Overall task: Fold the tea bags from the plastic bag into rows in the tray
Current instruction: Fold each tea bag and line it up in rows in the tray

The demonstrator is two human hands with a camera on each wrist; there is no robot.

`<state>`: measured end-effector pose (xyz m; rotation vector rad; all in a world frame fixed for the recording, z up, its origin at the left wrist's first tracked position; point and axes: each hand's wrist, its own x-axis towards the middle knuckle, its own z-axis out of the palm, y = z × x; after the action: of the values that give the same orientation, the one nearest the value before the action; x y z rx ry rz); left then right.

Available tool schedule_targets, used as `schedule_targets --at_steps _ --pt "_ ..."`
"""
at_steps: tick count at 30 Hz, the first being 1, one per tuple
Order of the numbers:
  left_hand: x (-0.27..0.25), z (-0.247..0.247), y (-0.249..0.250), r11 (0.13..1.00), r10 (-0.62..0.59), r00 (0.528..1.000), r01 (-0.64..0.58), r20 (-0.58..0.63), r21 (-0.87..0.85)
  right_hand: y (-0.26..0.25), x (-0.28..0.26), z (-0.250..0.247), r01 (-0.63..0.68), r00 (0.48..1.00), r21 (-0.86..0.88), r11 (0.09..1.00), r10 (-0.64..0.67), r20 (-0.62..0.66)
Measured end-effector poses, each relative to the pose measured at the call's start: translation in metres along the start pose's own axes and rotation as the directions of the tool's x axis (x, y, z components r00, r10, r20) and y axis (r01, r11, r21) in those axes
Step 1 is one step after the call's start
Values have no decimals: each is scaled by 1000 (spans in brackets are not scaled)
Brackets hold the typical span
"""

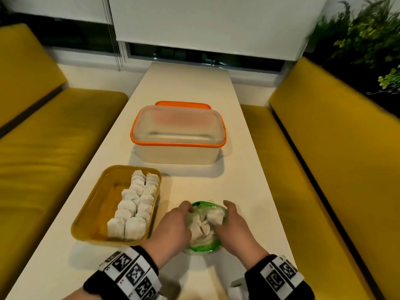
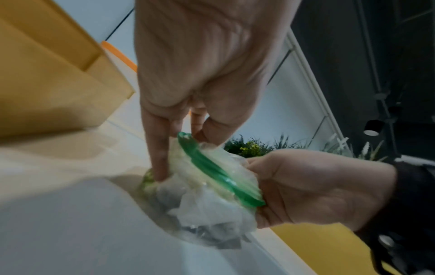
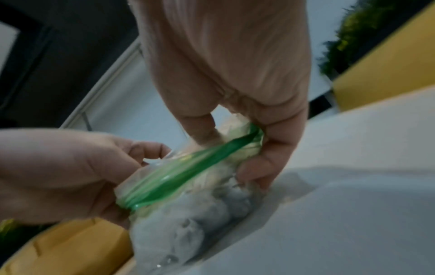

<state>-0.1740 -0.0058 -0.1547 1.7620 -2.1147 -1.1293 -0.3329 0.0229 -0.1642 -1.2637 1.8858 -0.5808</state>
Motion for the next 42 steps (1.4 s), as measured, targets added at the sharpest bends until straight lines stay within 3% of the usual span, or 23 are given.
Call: schedule_targets --at_steps 2,4,6,8,10,16,19,22,23,24,26,27,28,29,31,37,40,42 --pt "1 0 -4 992 1 998 -9 -61 -123 3 -1 -4 -48 999 172 984 47 8" --pt "1 0 -5 941 -34 993 -6 -112 -339 4 -4 -10 -145 989 416 898 127 72" --pt "1 1 -5 768 -105 991 25 -87 -640 9 -5 -17 -247 968 595 765 168 185" --pt "1 3 -6 589 -134 990 46 -42 -807 12 -4 -22 -298 952 666 684 158 263" --pt "2 9 -8 538 -121 993 52 -16 -841 15 -3 -24 -304 950 707 639 152 271" --pt "5 25 -13 667 -193 980 104 -36 -738 18 2 -16 -320 941 804 500 266 209" --pt "3 29 -20 712 -194 980 105 -51 -695 23 6 -15 -414 898 829 376 317 305" --pt "-3 27 -20 717 -137 990 129 42 -685 28 6 -15 -487 869 825 287 249 427" --pt "-5 26 -20 738 -124 989 144 77 -659 28 5 -14 -473 878 829 299 235 417" --pt "-6 25 -20 772 -116 988 153 100 -617 30 5 -14 -422 904 824 379 242 353" --pt "-9 22 -19 848 -97 989 143 116 -510 33 2 -14 -181 982 673 717 164 89" --pt "-9 21 -18 881 -84 990 126 112 -455 34 -1 -16 -11 999 475 880 28 -28" --pt "-10 19 -17 913 -68 992 104 104 -394 36 -3 -17 156 987 244 957 -140 -82" --pt "-10 18 -16 941 -50 994 78 92 -331 37 -5 -18 290 955 54 955 -285 -84" --pt "-10 17 -14 970 -9 998 26 69 -240 38 -8 -22 397 912 -171 902 -409 -41" --pt "-12 21 -19 987 117 993 -119 -18 -109 29 -3 -18 285 953 -360 888 -303 6" --pt "-12 29 -27 993 116 993 -116 -4 -28 34 -6 -15 220 974 -452 864 -224 45" --pt "-9 30 -31 995 87 996 -88 20 49 32 -5 -18 178 982 -583 793 -178 57"
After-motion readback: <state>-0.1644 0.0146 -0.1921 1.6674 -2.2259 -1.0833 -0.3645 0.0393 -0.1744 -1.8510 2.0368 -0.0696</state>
